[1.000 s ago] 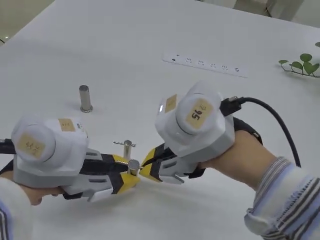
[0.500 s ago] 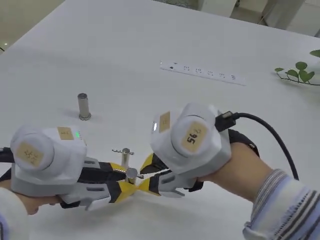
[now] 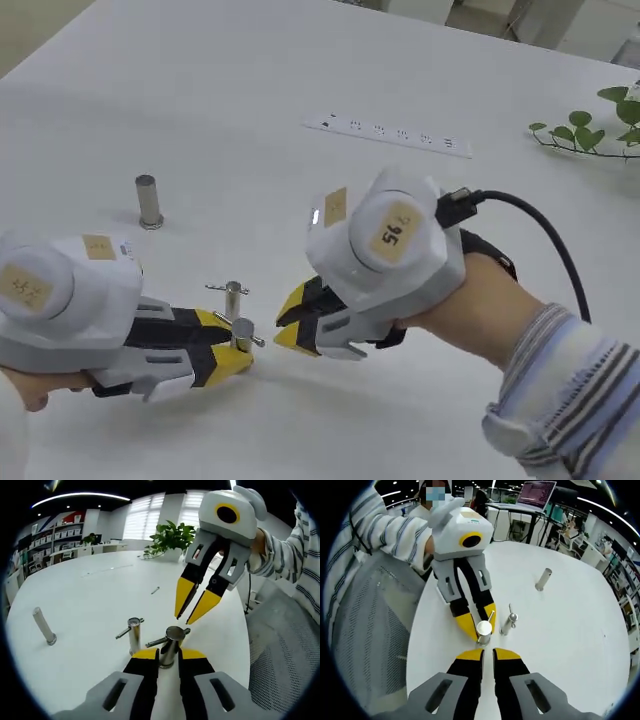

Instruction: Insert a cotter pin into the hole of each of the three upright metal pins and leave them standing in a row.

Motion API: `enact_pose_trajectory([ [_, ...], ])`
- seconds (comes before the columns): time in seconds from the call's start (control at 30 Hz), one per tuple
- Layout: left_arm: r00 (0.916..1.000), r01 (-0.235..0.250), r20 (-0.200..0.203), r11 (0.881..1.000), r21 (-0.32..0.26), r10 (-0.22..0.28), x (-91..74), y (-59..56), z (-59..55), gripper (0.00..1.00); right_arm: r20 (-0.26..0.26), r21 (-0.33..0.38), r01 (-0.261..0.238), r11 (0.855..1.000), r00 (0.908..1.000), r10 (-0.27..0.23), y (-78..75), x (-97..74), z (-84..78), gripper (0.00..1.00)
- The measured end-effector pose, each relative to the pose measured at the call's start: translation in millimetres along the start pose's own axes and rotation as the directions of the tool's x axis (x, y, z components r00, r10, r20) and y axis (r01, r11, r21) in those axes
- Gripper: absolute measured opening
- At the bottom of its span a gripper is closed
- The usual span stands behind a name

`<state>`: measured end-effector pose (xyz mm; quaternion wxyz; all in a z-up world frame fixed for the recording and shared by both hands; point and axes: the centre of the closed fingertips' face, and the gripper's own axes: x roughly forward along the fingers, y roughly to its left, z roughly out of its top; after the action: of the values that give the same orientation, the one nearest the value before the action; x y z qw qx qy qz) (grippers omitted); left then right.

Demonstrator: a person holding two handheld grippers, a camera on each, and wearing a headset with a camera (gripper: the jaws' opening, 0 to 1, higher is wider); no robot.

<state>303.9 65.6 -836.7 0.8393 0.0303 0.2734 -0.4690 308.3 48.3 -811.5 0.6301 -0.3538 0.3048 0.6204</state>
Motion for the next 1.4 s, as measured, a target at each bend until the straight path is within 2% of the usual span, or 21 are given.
enact_pose_trajectory([
  [0.1, 1.0000, 0.002, 0.001, 1.000, 0.006, -0.002, -0.1, -0.9, 0.1, 0.13, 0.000, 0.001, 0.005, 1.000, 1.0000, -0.005, -1.3, 0.2, 0.2, 0.09],
  [0.27, 1.0000, 0.000, 0.001, 1.000, 0.000, 0.000, 0.4, -0.6, 0.2, 0.13, 0.001, 0.014, -0.031, 0.999, 0.9995, 0.031, 8.3, 1.4, 1.5, 0.09],
  [0.43, 1.0000, 0.001, 0.002, 1.000, -0.001, -0.001, 0.2, -0.6, -0.1, 0.13, 0.012, 0.030, -0.029, 0.999, 0.9995, 0.029, 10.6, 5.4, 3.3, 0.04],
  [0.77, 1.0000, 0.004, -0.003, 1.000, -0.012, -0.004, -2.4, 0.1, -1.8, 0.13, 0.026, 0.052, -0.030, 0.998, 0.9993, 0.029, 11.0, 9.0, 4.8, 0.06],
  [0.87, 1.0000, 0.005, -0.003, 1.000, -0.014, -0.005, -3.0, 0.0, -1.7, 0.13, 0.018, 0.060, -0.019, 0.998, 0.9997, 0.018, 10.4, 8.3, 3.6, 0.08],
  [1.0, 1.0000, 0.005, -0.002, 1.000, -0.015, -0.005, -4.7, 1.0, -1.7, 0.14, 0.038, 0.078, -0.007, 0.997, 0.9993, 0.004, 10.7, 6.7, 7.7, 0.13],
  [1.13, 1.0000, 0.001, -0.005, 1.000, -0.019, -0.001, -9.7, 2.9, -3.2, 0.14, 0.087, 0.134, -0.004, 0.991, 0.9962, -0.007, 13.3, 8.2, 16.1, 0.16],
  [1.23, 0.9998, -0.011, -0.014, 1.000, -0.016, 0.011, -13.9, 6.1, -6.2, 0.17, 0.080, 0.127, 0.016, 0.992, 0.9964, -0.026, 14.9, 13.2, 16.1, 0.17],
  [1.27, 0.9998, -0.010, -0.017, 1.000, 0.003, 0.010, -16.3, 6.6, -7.8, 0.18, 0.075, 0.125, 0.021, 0.992, 0.9967, -0.030, 15.6, 15.4, 15.0, 0.17],
  [1.4, 0.9995, -0.008, -0.029, 1.000, 0.003, 0.008, -22.4, 6.1, -11.4, 0.20, 0.089, 0.162, 0.036, 0.986, 0.9948, -0.051, 13.7, 18.7, 15.2, 0.20],
])
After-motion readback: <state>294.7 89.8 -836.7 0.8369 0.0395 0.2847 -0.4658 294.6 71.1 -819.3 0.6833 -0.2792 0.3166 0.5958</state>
